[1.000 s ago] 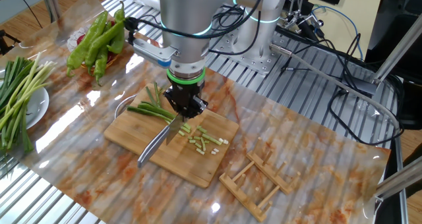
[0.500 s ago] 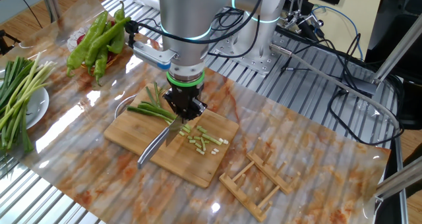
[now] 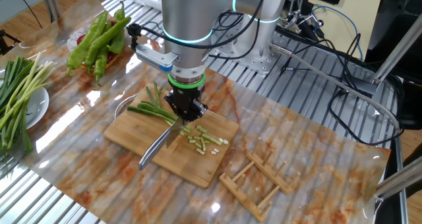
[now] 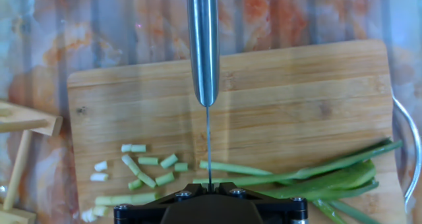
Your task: Chop the green garlic
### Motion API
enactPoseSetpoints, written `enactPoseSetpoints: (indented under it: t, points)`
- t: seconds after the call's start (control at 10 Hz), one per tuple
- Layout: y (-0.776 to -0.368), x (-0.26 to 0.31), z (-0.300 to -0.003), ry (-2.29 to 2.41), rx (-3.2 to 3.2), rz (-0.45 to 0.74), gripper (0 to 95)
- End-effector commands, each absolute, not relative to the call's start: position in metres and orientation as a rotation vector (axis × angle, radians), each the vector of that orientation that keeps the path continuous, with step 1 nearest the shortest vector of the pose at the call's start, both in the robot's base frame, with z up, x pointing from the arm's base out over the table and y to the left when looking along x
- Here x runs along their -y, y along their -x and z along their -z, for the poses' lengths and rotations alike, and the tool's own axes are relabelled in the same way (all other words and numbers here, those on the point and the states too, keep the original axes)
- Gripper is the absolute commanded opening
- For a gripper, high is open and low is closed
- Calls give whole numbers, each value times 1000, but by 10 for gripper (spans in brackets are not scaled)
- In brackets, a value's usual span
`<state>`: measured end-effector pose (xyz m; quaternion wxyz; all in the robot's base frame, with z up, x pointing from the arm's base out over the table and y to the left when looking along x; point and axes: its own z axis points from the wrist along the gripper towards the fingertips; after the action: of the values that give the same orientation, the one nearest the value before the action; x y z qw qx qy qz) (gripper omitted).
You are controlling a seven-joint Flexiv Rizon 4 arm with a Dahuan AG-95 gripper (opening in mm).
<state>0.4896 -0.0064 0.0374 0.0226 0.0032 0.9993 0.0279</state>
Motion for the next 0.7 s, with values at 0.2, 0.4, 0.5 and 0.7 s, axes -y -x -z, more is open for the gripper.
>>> enactPoseSetpoints:
  t: [0.2, 0.4, 0.5, 0.7]
  points:
    - [-487, 6, -31, -20, -3078, -98, 0]
    - [-487, 6, -28, -26, -3080, -104, 0]
    - [-488, 6, -26, -30, -3076, -106, 0]
    - [-489, 6, -19, -35, -3071, -108, 0]
